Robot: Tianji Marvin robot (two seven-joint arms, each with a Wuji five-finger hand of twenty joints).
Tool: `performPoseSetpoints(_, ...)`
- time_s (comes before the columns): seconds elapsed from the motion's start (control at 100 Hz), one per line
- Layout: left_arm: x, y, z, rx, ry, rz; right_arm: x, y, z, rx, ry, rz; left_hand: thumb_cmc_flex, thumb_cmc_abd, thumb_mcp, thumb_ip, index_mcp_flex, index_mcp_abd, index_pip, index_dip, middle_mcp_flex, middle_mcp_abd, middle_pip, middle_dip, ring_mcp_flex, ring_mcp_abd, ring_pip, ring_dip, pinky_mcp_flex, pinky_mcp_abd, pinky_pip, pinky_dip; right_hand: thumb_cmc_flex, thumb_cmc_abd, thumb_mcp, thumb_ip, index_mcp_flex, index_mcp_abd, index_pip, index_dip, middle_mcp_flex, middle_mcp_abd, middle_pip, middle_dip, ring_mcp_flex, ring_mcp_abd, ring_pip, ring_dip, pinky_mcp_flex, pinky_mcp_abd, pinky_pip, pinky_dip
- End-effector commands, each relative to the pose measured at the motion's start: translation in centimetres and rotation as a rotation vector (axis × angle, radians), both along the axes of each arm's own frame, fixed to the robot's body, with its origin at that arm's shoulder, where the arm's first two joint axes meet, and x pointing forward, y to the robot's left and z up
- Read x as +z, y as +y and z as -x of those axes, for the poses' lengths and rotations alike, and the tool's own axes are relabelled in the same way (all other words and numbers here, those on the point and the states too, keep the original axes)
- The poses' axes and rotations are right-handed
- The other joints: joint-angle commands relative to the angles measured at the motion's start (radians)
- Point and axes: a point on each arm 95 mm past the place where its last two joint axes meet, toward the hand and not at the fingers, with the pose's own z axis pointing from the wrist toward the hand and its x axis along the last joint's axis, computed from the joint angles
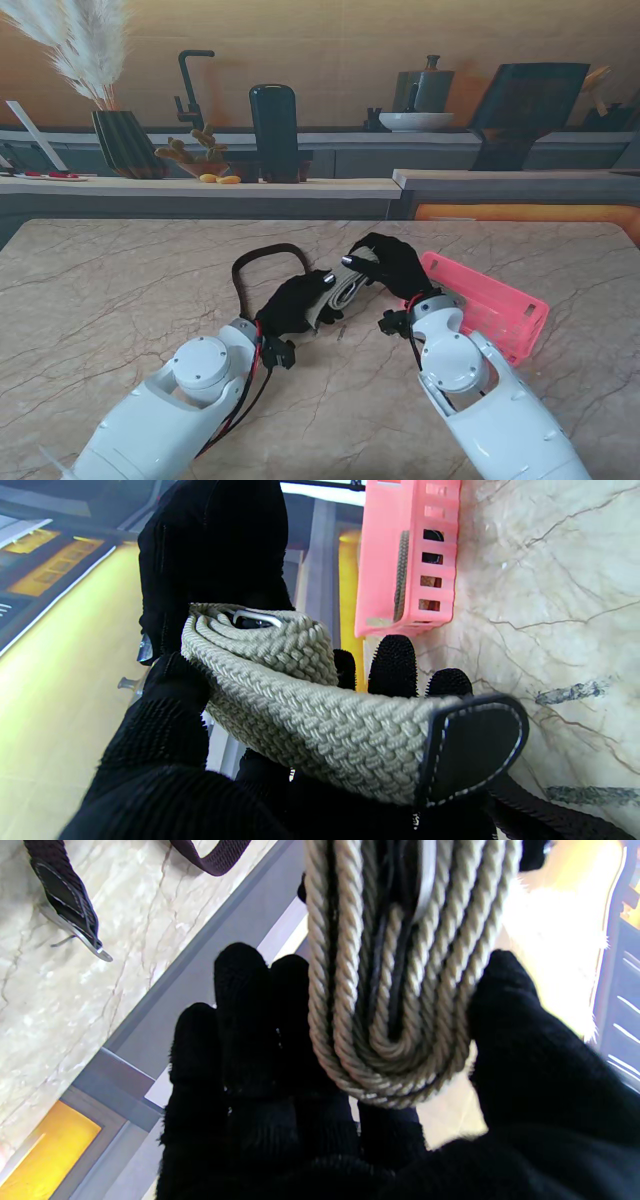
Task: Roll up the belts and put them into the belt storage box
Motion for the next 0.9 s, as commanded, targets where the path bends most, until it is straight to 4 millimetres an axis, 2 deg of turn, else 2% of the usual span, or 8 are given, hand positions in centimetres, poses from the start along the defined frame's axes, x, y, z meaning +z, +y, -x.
performPoseSetpoints(0.0, -0.3, -0.8, 0.7, -0.012, 0.020, 0.007, 0.2, 0.5, 0.0, 0.000, -0.032, -0.002, 0.001, -0.012, -0.032, 0.040, -0.065, -0.036, -0.051, -0.014, -0.049, -0.024, -0.030, -0.034, -0.053, -0.031, -0.066, -0.039, -0.024, -0.021, -0.027, 0.003, 0.190, 0.115, 0.155, 0.041, 0.004, -0.228, 0.162, 0.040, 0.035, -0.102, 0.004, 0.007, -0.009, -0.110, -0.005, 0.012, 0.014, -0.039, 0.011, 0.018)
performPoseSetpoints(0.14, -0.5, -1.1, 0.8, -0.023, 0.054, 0.009, 0.1, 1.2, 0.1, 0.002, -0.073, -0.004, -0.015, 0.010, -0.062, 0.043, -0.178, -0.055, -0.112, -0.044, -0.187, -0.011, -0.118, -0.099, -0.128, -0.039, -0.154, -0.078, -0.064, -0.015, -0.082, -0.003, 0.181, 0.118, 0.157, 0.040, -0.006, -0.242, 0.170, 0.037, 0.032, -0.112, 0.002, 0.004, -0.009, -0.122, -0.011, 0.009, 0.018, -0.042, 0.008, 0.017)
performPoseSetpoints(0.36, -0.5, -1.3, 0.9, -0.049, 0.044, 0.003, 0.3, 1.9, -0.3, -0.007, -0.147, 0.043, 0.013, -0.073, -0.069, 0.053, -0.207, -0.052, -0.118, -0.049, -0.191, -0.020, -0.111, -0.107, -0.111, -0.058, -0.151, -0.073, -0.060, -0.027, -0.086, 0.009, 0.171, 0.123, 0.162, 0.037, -0.020, -0.247, 0.184, 0.029, 0.029, -0.122, 0.008, 0.001, -0.004, -0.131, -0.013, 0.006, 0.028, -0.047, -0.001, 0.011)
performPoseSetpoints(0.39, -0.5, -1.3, 0.9, -0.053, 0.027, -0.016, 0.2, 2.1, -0.3, -0.007, -0.151, 0.049, -0.022, -0.108, 0.017, 0.054, -0.212, -0.050, -0.104, -0.051, -0.188, -0.027, -0.099, -0.108, -0.105, -0.062, -0.150, -0.060, -0.055, -0.034, -0.097, 0.039, 0.169, 0.125, 0.163, 0.037, -0.021, -0.246, 0.185, 0.028, 0.028, -0.121, 0.009, 0.001, -0.004, -0.130, -0.013, 0.006, 0.028, -0.047, -0.001, 0.011)
performPoseSetpoints(0.5, -0.5, -1.4, 0.7, -0.037, -0.048, -0.087, 0.1, 2.4, -0.5, -0.010, -0.161, 0.062, -0.095, -0.210, 0.268, 0.032, -0.197, -0.031, -0.067, -0.034, -0.139, -0.039, -0.051, -0.077, -0.054, -0.073, -0.097, -0.039, -0.017, -0.043, -0.054, 0.047, 0.168, 0.127, 0.164, 0.036, -0.025, -0.239, 0.189, 0.022, 0.026, -0.120, 0.013, 0.000, -0.005, -0.128, -0.011, 0.005, 0.030, -0.045, 0.000, 0.009)
performPoseSetpoints(0.61, -0.4, -1.4, 0.7, -0.026, -0.097, -0.135, 0.1, 2.6, -0.5, -0.014, -0.157, 0.059, -0.077, -0.231, 0.345, 0.033, -0.177, -0.023, -0.028, -0.018, -0.088, -0.056, 0.007, -0.044, -0.010, -0.081, -0.036, -0.014, 0.014, -0.058, -0.002, 0.059, 0.167, 0.128, 0.164, 0.035, -0.027, -0.236, 0.191, 0.017, 0.025, -0.119, 0.016, -0.001, -0.005, -0.127, -0.009, 0.005, 0.028, -0.043, 0.002, 0.008)
performPoseSetpoints(0.83, -0.4, -2.6, 1.0, 0.101, -0.179, -0.245, -0.1, 3.0, -0.4, -0.026, -0.143, 0.050, -0.015, -0.171, 0.444, 0.049, -0.131, 0.002, 0.086, 0.016, 0.002, -0.044, 0.136, 0.015, 0.068, -0.059, 0.123, 0.025, 0.077, -0.042, 0.143, 0.060, 0.162, 0.129, 0.168, 0.034, -0.028, -0.211, 0.195, 0.000, 0.030, -0.112, 0.022, -0.005, -0.001, -0.122, -0.003, 0.003, 0.030, -0.039, 0.010, 0.005)
performPoseSetpoints(0.89, -0.5, -2.9, 0.9, 0.109, -0.202, -0.273, -0.2, 3.0, -0.4, -0.033, -0.141, 0.049, 0.060, -0.148, 0.454, 0.035, -0.125, 0.000, 0.127, 0.028, 0.043, -0.049, 0.139, 0.138, 0.085, -0.057, 0.172, 0.031, 0.094, -0.039, 0.186, 0.050, 0.160, 0.131, 0.169, 0.033, -0.031, -0.203, 0.195, -0.006, 0.029, -0.110, 0.021, -0.007, 0.000, -0.120, -0.002, 0.002, 0.032, -0.039, 0.014, 0.004)
